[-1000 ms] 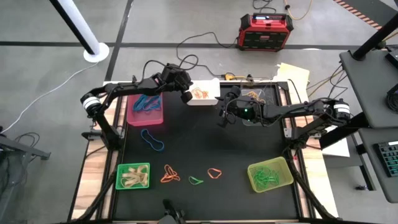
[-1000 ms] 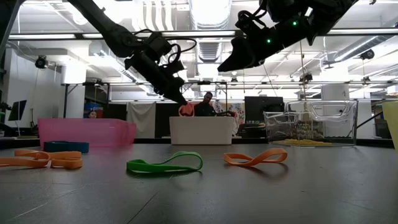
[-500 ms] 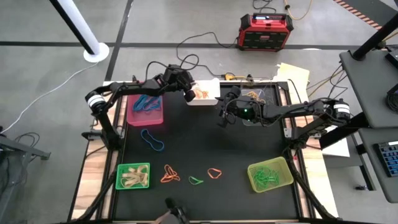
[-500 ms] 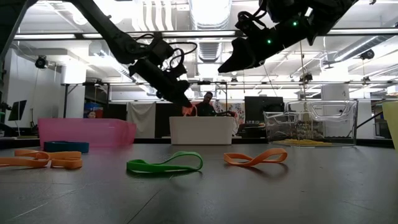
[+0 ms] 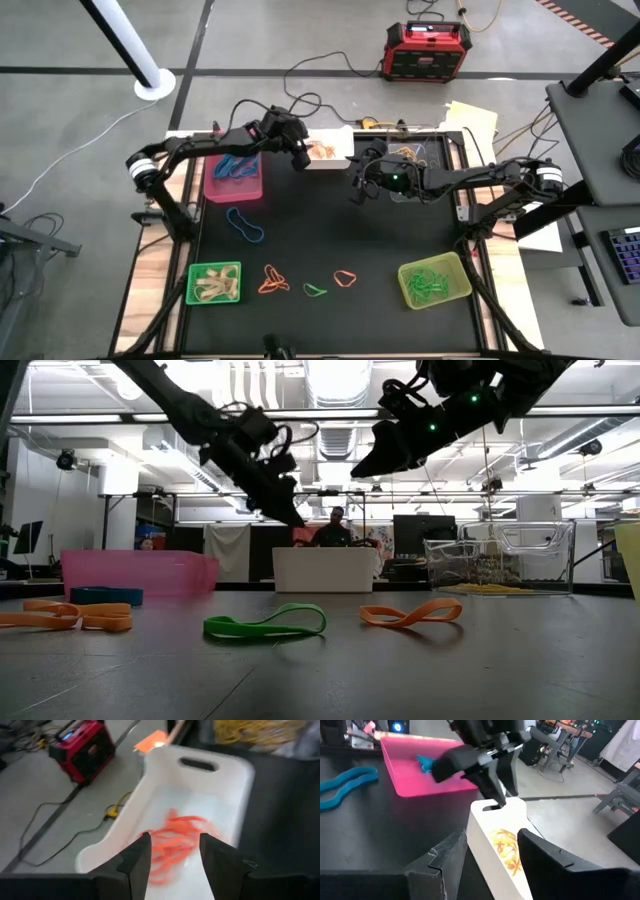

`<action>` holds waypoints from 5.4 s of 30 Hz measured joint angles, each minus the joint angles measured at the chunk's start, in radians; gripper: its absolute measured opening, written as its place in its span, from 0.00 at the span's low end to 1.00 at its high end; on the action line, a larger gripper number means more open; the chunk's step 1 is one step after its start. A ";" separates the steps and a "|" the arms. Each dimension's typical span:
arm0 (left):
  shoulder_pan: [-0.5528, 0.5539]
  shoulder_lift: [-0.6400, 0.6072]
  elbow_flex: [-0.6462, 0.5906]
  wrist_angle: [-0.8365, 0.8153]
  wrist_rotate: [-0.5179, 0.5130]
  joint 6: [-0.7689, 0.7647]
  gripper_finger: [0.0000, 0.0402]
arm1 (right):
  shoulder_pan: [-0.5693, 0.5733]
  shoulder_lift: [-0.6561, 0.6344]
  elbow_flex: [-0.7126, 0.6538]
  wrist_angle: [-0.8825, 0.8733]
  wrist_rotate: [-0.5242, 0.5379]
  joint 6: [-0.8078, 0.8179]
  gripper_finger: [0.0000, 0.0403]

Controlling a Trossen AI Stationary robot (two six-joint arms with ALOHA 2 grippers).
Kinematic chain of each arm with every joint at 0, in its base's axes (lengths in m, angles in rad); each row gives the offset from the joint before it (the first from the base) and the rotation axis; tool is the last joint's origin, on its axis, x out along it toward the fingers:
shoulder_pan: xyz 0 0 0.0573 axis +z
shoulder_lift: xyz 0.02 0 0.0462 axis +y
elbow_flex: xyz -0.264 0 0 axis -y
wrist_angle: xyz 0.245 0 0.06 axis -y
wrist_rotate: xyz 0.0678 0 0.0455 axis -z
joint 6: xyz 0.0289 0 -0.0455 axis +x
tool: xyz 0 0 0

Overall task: Sort rubber bands into baskets
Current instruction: Put the orange rubber band into the white bin

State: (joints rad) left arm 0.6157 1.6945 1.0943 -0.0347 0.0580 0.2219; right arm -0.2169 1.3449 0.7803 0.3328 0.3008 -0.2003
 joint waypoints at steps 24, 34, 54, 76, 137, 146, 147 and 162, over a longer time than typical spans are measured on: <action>-0.506 -0.617 -0.520 0.225 0.003 -0.252 0.36 | 0.156 -0.039 -0.002 0.011 -0.439 0.200 0.36; -0.647 -0.689 -0.539 0.003 0.003 -0.414 0.36 | 0.300 -0.041 0.090 -0.351 -0.297 0.342 0.29; -0.805 -0.564 -0.532 -0.038 -0.012 -0.635 0.36 | 0.496 0.025 0.245 -0.874 -0.335 0.620 0.36; -0.878 -0.433 -0.532 0.179 -0.049 -0.626 0.36 | 0.602 0.324 0.441 -0.875 -0.229 0.548 0.48; -0.568 -0.809 -0.549 0.137 0.264 -0.374 0.35 | 0.585 0.384 0.293 -0.506 -0.116 0.384 0.53; -0.569 -0.772 -0.549 0.167 0.263 -0.359 0.35 | 0.583 0.507 0.293 -0.455 -0.125 0.355 0.50; -0.569 -0.768 -0.549 0.168 0.263 -0.354 0.35 | 0.583 0.516 0.293 -0.447 -0.128 0.350 0.48; -0.569 -0.705 -0.549 0.218 0.263 -0.314 0.35 | 0.543 0.499 0.289 -0.455 -0.118 0.278 0.02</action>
State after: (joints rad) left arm 0.0471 0.9894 0.5457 0.1835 0.3210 -0.0925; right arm 0.3258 1.8443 1.0693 -0.1225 0.1825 0.0781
